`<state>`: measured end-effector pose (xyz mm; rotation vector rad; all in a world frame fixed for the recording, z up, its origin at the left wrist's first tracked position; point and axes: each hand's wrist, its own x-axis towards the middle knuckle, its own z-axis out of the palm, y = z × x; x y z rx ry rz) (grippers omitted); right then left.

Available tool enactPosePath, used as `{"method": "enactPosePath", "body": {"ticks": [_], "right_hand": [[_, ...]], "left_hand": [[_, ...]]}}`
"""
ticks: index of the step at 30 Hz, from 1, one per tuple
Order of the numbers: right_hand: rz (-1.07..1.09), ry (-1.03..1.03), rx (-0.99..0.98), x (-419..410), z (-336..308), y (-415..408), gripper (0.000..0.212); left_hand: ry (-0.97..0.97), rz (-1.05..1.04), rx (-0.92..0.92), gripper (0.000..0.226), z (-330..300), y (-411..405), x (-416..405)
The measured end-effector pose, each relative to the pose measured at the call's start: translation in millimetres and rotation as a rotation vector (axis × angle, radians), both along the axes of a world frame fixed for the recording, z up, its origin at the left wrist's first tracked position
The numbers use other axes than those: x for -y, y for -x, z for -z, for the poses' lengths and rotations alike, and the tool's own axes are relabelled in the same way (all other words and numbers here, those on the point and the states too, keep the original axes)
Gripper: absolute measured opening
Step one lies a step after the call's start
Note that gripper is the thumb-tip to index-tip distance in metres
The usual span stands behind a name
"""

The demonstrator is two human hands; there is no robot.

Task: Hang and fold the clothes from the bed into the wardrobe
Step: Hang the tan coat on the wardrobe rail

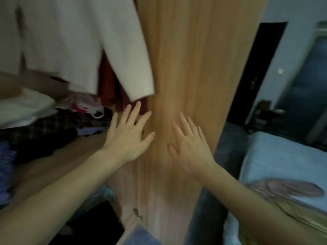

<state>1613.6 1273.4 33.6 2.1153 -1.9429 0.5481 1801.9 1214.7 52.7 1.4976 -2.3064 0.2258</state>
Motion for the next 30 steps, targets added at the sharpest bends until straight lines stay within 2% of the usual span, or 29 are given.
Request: {"method": "enactPosePath", "body": {"ticks": [6, 12, 19, 30], "right_hand": [[0.264, -0.051, 0.062, -94.6, 24.6, 70.4, 0.065], [0.499, -0.082, 0.095, -178.9, 41.0, 150.2, 0.066], [0.726, -0.109, 0.099, -275.1, 58.5, 238.5, 0.063], [0.803, -0.198, 0.139, -374.1, 100.0, 361.5, 0.063]], "left_hand": [[-0.083, 0.282, 0.011, 0.066, 40.5, 94.8, -63.6], [-0.127, 0.507, 0.099, 0.067, 69.2, 175.4, -118.1], [-0.152, 0.632, 0.186, 0.067, 88.9, 263.0, -164.9], [-0.336, 0.682, 0.227, 0.065, 147.2, 413.6, -227.4]]}}
